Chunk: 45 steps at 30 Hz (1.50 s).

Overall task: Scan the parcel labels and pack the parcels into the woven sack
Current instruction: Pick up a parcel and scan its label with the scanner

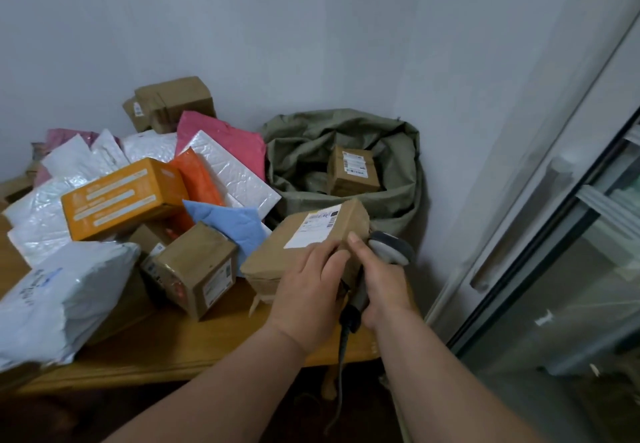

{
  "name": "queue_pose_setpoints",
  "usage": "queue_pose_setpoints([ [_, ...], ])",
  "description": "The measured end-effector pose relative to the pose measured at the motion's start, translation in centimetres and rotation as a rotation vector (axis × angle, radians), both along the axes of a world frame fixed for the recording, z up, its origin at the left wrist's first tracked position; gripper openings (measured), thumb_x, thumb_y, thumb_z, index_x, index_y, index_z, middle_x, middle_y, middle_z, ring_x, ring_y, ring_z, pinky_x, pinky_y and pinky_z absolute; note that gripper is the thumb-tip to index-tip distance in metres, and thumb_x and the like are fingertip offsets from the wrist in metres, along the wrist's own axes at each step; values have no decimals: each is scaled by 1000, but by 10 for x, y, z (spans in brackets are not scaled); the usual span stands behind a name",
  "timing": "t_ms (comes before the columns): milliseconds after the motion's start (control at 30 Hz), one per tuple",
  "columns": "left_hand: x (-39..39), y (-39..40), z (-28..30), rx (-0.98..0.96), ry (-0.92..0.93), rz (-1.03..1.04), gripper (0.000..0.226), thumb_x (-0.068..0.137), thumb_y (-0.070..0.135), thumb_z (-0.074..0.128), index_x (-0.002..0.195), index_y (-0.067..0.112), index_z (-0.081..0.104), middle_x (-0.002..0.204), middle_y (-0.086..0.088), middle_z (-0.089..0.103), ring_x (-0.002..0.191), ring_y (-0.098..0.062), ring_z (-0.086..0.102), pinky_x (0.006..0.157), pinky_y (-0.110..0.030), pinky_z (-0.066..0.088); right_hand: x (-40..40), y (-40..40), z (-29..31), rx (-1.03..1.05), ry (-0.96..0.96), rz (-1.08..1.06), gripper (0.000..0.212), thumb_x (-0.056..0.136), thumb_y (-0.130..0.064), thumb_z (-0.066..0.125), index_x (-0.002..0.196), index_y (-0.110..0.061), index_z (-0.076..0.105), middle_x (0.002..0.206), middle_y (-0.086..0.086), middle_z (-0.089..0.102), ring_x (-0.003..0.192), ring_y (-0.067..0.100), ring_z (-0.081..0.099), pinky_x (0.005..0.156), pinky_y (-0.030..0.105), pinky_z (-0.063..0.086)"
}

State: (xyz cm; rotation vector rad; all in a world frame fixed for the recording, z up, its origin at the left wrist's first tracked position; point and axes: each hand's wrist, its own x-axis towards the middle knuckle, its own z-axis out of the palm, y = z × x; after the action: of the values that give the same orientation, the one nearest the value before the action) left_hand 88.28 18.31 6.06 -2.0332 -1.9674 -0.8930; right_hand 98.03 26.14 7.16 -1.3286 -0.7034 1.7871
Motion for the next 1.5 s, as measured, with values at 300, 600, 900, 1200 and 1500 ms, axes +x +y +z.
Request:
queue_pose_setpoints([
  [300,4,6,15,62,148,-163,48,72,10,81,116,8,60,138,-14,57,124,-31,57,101,-43,49,7,21,9,-40,55,130,75,61,-40,94,124,-12,66,108,14,76,98,37,73,92,53,57],
  [600,-43,19,27,7,70,-26,65,81,60,59,136,29,44,133,6,58,123,-15,51,114,-36,25,-19,39,11,41,117,26,88,67,-28,89,143,-14,48,115,15,72,96,36,73,81,54,61],
  [900,-154,55,71,-323,-1511,359,72,79,52,75,139,22,49,140,-8,53,126,-28,51,104,-52,42,-55,66,24,141,167,-1,85,75,-26,85,148,-18,43,119,10,72,101,30,73,67,41,63],
  [1200,-186,64,64,-325,-1681,97,57,68,37,76,121,16,65,117,-10,71,109,-26,65,81,-44,58,-78,82,17,182,28,-51,106,64,-50,88,151,-22,35,132,7,62,116,30,62,102,54,50],
  [1500,-196,83,51,-13,-1657,97,72,83,22,75,146,35,42,130,0,63,115,-23,64,84,-35,57,-82,109,47,382,-32,-50,25,87,-32,75,92,-11,65,58,-1,62,54,14,59,50,30,49],
])
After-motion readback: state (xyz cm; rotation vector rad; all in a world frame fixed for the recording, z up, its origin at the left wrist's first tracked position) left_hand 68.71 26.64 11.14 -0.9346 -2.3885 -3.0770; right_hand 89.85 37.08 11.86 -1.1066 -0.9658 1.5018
